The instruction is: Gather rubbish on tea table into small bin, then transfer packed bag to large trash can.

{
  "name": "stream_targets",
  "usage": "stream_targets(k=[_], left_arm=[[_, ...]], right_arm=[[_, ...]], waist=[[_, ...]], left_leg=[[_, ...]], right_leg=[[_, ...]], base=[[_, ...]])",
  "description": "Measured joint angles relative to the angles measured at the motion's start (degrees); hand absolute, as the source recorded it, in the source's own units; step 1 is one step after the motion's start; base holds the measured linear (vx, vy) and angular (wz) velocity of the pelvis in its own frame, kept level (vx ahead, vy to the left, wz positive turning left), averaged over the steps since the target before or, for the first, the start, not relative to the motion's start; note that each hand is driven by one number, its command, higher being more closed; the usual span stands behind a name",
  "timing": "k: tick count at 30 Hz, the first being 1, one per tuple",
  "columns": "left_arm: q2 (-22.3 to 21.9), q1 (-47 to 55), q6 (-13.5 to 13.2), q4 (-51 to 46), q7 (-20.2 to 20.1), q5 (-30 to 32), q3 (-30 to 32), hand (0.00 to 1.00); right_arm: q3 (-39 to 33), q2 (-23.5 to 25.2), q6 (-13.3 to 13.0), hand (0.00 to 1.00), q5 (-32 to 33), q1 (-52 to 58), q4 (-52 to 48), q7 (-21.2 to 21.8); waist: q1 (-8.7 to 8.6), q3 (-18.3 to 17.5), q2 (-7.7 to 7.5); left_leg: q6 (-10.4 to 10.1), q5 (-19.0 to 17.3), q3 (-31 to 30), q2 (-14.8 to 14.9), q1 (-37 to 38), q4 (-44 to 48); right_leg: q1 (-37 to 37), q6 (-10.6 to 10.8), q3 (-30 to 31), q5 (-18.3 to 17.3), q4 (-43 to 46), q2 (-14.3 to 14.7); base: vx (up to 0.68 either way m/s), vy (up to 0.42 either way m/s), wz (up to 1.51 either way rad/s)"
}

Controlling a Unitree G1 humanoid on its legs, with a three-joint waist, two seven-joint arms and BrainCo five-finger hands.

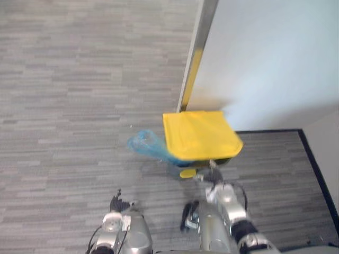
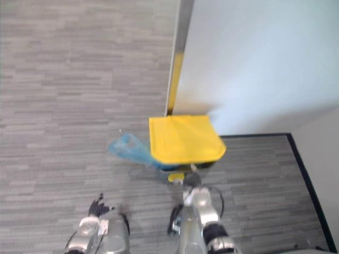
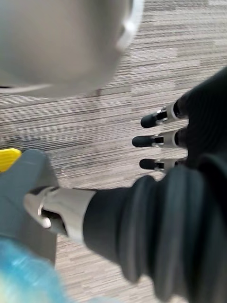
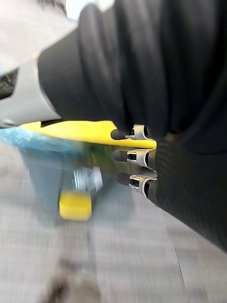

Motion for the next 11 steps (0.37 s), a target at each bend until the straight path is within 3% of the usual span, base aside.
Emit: stream_targets(k=[1,2,3,4,7,11], left_arm=[[-1.47,0.54,0.1,0.16,-0.09,-0.1,0.93,0.0],[-1.74,0.47,0.21,0.62,0.06,-0.76,2.08,0.0],[-2.33,-0.96,0.36,2.4,-0.02,-1.24,1.92,0.0],[-2.96,-1.63,0.27,3.5,0.03,-1.38,2.03,0.0],[-2.97,-1.95,0.26,4.95,0.14,-2.52,2.15,0.0],[-2.76,-0.42,0.44,6.54,0.15,-2.56,2.63,0.0]], right_arm=[[-1.63,-0.06,0.18,0.0,-0.08,0.64,0.95,0.0],[-3.88,0.75,0.34,0.0,-0.13,3.12,3.63,-0.31],[-5.31,0.3,0.72,0.0,-0.34,3.19,7.52,-0.33],[-7.93,-0.4,1.34,0.0,0.11,3.68,10.8,-0.47],[-10.05,-1.49,1.88,0.0,0.12,4.05,11.8,-1.03],[-12.3,-2.06,1.91,0.0,0.27,4.89,13.14,-1.53]], waist=[[-0.11,-0.8,0.41],[-1.57,-2.36,-2.02],[-1.92,-2.44,-1.28],[-1.93,-3.97,-0.54],[-2.35,-5.18,0.25],[-2.52,-5.96,0.81]], left_leg=[[0.58,1.15,0.47,0.36,0.81,-2.65],[-1.59,4.01,1.74,-2.63,2.81,-6.75],[-1.45,5.68,1.28,-2.7,4.4,-9.55],[0.21,7.43,1.01,-2.64,4.81,-12.94],[1.69,9.85,0.88,-2.8,5.92,-16.97],[0.76,10.56,0.54,-4.11,7.85,-18.42]], right_leg=[[-0.04,-0.67,-0.95,-0.94,1.23,-0.04],[2.58,0.46,-0.45,-4.49,1.42,-3.01],[3.43,0.02,0.01,-2.83,-0.6,-1.82],[4.27,-0.58,0.06,-0.06,-5.11,-0.44],[5.55,-0.54,0.13,3.36,-10.83,0.79],[8.83,1.04,-0.18,4.8,-14.22,0.19]], base=[[-0.02,-0.072,-0.58],[0.02,-0.115,-0.2],[0.03,-0.099,-0.12],[0.01,-0.065,-0.26],[0.01,0.054,-0.17],[0.0,0.081,0.13]])
